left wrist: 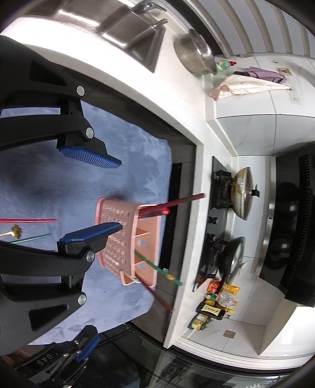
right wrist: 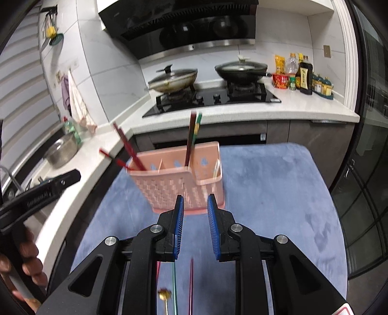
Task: Organize utensils
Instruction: 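Bring both open tools back down to the remaining utensils on the mat, then grasp the last dark red chopstick with right tool while left tool grasps the red chopstick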
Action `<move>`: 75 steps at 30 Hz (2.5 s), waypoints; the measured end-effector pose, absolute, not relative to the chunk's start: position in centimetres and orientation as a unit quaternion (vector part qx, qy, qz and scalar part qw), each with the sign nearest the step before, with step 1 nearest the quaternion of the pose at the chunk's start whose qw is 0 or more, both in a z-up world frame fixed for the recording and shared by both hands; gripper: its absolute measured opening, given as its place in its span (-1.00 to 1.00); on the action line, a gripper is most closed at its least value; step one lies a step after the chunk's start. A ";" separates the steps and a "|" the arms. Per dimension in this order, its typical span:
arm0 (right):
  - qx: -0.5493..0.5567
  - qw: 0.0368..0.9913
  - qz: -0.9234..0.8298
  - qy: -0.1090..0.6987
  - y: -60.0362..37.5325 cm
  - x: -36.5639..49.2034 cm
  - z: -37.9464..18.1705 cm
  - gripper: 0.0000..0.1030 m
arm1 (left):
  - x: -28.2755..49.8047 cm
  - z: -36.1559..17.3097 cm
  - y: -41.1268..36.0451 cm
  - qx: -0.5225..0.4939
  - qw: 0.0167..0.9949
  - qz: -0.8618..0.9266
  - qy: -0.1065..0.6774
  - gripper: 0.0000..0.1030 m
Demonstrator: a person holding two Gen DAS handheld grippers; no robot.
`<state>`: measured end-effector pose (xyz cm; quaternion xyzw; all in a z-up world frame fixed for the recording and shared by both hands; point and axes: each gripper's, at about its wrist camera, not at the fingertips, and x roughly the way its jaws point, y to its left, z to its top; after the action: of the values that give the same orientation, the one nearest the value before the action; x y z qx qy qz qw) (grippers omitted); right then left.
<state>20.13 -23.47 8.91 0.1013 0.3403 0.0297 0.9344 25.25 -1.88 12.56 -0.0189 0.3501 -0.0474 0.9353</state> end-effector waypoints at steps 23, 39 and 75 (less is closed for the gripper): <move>0.050 0.878 0.044 0.474 -20.2 9.4 -3.5 -0.60 | 16.5 2.2 -1.0 -0.003 0.894 -0.042 0.447 -0.14; 0.050 0.858 0.073 0.505 -18.8 7.0 -6.0 -0.60 | 12.3 -2.0 -1.2 -0.001 0.869 -0.050 0.492 -0.05; 0.063 0.833 0.068 0.546 -18.9 6.2 -8.9 -0.86 | 10.4 -6.9 -4.3 0.027 0.814 -0.117 0.568 0.01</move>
<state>6.25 -18.88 -8.90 0.0627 0.5455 0.0678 0.8330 10.39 -4.32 -6.90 0.0267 0.5684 -0.1165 0.8141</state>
